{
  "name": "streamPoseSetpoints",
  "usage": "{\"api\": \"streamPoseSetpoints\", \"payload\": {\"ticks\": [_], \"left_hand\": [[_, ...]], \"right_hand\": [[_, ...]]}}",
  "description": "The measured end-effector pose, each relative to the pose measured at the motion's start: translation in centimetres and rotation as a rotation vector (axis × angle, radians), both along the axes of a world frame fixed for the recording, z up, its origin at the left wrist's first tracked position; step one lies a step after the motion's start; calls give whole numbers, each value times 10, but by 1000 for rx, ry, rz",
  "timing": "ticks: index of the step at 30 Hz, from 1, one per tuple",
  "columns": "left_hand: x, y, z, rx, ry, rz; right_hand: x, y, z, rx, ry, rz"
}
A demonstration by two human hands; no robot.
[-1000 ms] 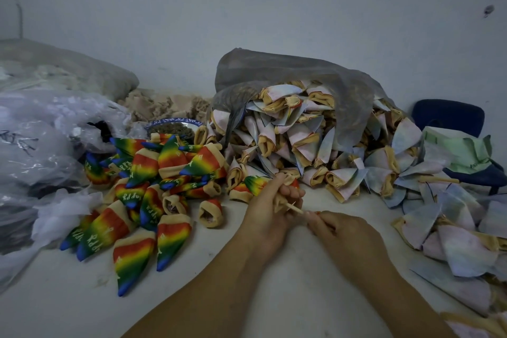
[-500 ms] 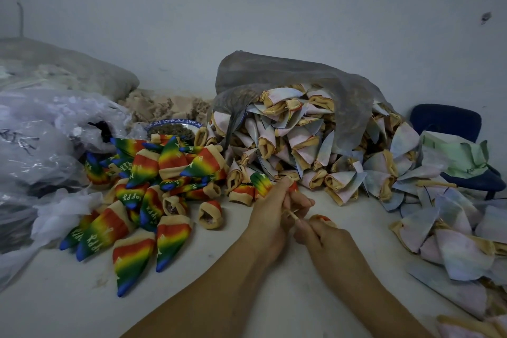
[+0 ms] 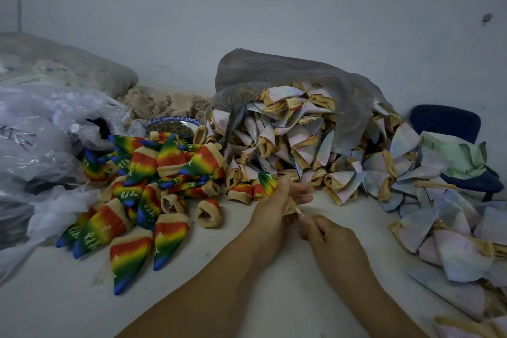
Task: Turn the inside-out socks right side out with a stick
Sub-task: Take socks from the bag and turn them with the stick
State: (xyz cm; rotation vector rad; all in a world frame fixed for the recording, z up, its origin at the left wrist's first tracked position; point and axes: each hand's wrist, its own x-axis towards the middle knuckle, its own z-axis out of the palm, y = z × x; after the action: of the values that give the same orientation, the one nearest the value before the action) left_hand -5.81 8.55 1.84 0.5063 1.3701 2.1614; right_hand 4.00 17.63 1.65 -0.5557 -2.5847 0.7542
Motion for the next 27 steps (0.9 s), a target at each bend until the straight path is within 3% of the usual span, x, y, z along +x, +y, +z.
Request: {"api": "streamPoseSetpoints", "payload": {"ticks": [6,15,21,27], "left_hand": [[-8,-6,4,123,-144,66],[-15,-9,5,271,-200,102],[-15,-7,-1,156,-139,27],[-11,-8,0,34,35,-19]], "right_hand": [[4,10,8,193,-11,-70],[5,16,6,196,-19,-62],[2,15,5,205,27,-24],[6,22,5,170,32,-2]]}}
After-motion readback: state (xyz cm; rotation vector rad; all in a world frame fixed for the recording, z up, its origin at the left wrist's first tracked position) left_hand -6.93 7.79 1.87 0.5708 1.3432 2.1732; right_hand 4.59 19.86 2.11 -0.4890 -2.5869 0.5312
